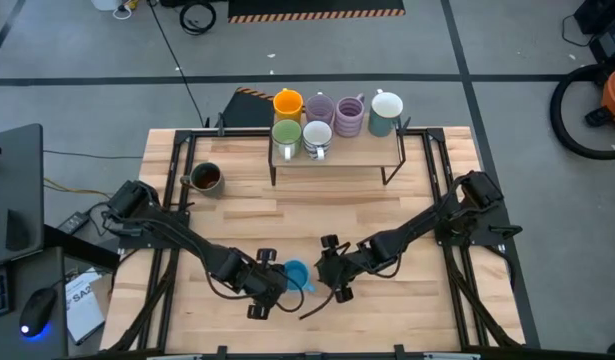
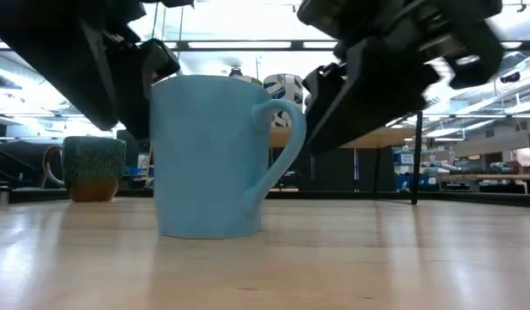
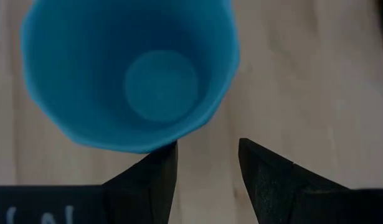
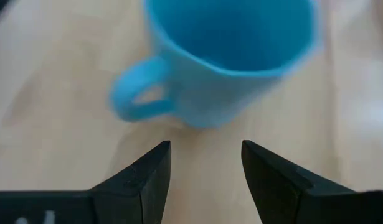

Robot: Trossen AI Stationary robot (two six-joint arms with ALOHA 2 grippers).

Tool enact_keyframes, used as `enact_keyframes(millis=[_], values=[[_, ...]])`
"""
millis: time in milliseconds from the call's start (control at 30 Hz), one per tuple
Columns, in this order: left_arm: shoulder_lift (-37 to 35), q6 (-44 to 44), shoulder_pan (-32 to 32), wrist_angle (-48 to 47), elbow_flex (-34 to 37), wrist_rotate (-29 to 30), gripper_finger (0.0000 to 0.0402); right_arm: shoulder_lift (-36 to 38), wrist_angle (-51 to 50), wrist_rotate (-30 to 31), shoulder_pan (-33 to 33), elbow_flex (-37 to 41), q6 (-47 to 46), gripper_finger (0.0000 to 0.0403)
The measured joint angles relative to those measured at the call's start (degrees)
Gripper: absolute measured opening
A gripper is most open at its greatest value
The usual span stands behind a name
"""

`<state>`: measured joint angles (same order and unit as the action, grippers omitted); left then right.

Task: Place coffee mugs
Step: Put the light blue mug on the shelf

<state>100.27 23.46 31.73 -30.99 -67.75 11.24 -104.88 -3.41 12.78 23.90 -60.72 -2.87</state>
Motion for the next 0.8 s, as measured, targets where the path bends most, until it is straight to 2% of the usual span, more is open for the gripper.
enact_keyframes(millis=[333,700,800], values=[[1.1,-0.4,-1.5,1.6,0.0,9.2,0.0176,0.0,7.0,-0.6,3.7,1.5,-5.7,0.0202],[1.1,-5.7,-5.7,3.1,0.0,11.2,0.0176,0.0,7.9,-0.2,6.1,1.4,-8.4,0.0202],[1.1,-7.9,-6.1,2.5,0.0,11.1,0.0176,0.1,4.6,-0.2,6.6,0.4,-8.7,0.0202]])
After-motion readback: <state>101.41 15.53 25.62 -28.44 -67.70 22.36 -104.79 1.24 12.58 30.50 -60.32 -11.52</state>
